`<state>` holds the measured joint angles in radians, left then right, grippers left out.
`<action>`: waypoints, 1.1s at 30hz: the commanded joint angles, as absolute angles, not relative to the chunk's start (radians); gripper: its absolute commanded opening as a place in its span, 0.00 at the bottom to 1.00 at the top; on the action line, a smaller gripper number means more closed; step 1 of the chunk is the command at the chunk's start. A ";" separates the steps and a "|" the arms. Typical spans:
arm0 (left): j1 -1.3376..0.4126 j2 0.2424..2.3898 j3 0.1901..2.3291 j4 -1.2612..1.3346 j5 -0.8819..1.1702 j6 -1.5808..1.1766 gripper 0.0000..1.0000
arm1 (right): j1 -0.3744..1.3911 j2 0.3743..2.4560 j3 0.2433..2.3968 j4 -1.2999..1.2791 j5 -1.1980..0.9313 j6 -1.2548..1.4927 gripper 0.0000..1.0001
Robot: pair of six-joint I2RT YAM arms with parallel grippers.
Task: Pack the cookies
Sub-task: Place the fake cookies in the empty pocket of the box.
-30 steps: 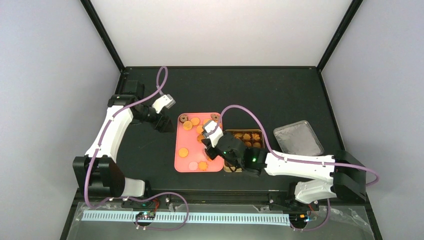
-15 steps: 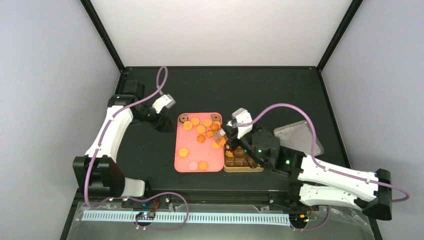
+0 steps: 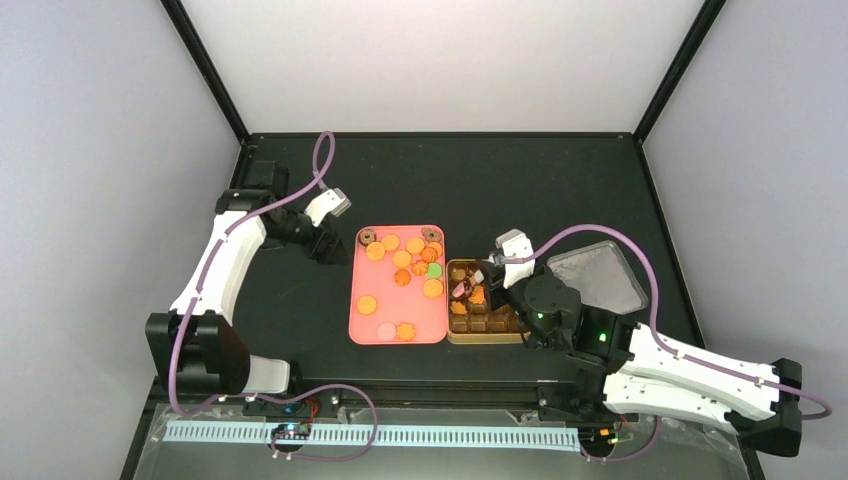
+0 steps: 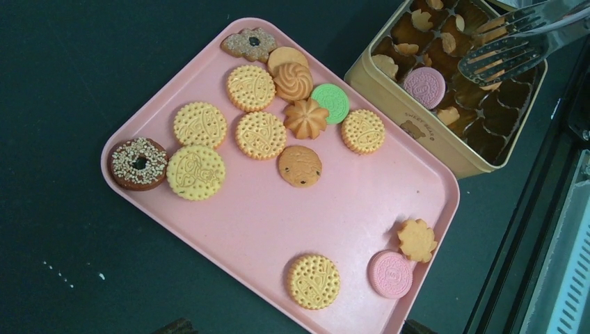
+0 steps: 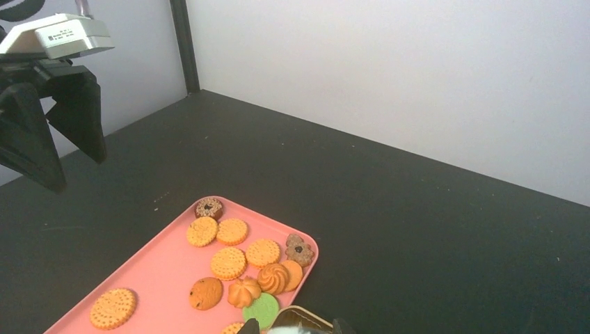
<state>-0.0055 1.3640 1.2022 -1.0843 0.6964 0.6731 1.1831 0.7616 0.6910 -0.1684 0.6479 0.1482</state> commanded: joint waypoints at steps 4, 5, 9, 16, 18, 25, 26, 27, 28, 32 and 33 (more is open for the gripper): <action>0.003 1.378 1.226 -1.095 0.720 0.688 0.79 | 1.178 0.784 0.689 -0.151 0.677 0.169 0.16; 0.002 1.378 1.228 -1.096 0.720 0.689 0.79 | 1.178 0.786 0.688 -0.150 0.677 0.168 0.17; 0.002 1.380 1.231 -1.097 0.717 0.689 0.79 | 1.174 0.785 0.684 -0.147 0.675 0.167 0.24; 0.002 1.381 1.238 -1.100 0.721 0.686 0.79 | 1.169 0.772 0.688 -0.155 0.672 0.158 0.28; 0.002 1.381 1.242 -1.102 0.722 0.685 0.79 | 1.168 0.770 0.691 -0.158 0.672 0.156 0.29; 0.003 1.385 1.249 -1.107 0.723 0.686 0.79 | 1.167 0.763 0.699 -0.160 0.674 0.151 0.27; 0.002 1.385 1.251 -1.108 0.723 0.686 0.79 | 1.166 0.763 0.701 -0.160 0.676 0.148 0.26; 0.002 1.386 1.253 -1.107 0.723 0.686 0.79 | 1.165 0.761 0.702 -0.161 0.676 0.146 0.25; 0.002 1.387 1.253 -1.107 0.722 0.686 0.79 | 1.163 0.761 0.705 -0.163 0.674 0.144 0.24; 0.002 1.390 1.255 -1.106 0.722 0.686 0.79 | 1.151 0.761 0.711 -0.170 0.659 0.142 0.23; 0.002 1.390 1.255 -1.105 0.722 0.685 0.79 | 1.151 0.761 0.715 -0.174 0.655 0.143 0.22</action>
<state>-0.0055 1.3766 1.2095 -1.0878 0.7033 0.6731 1.1641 0.7769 0.6910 -0.1741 0.6510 0.1555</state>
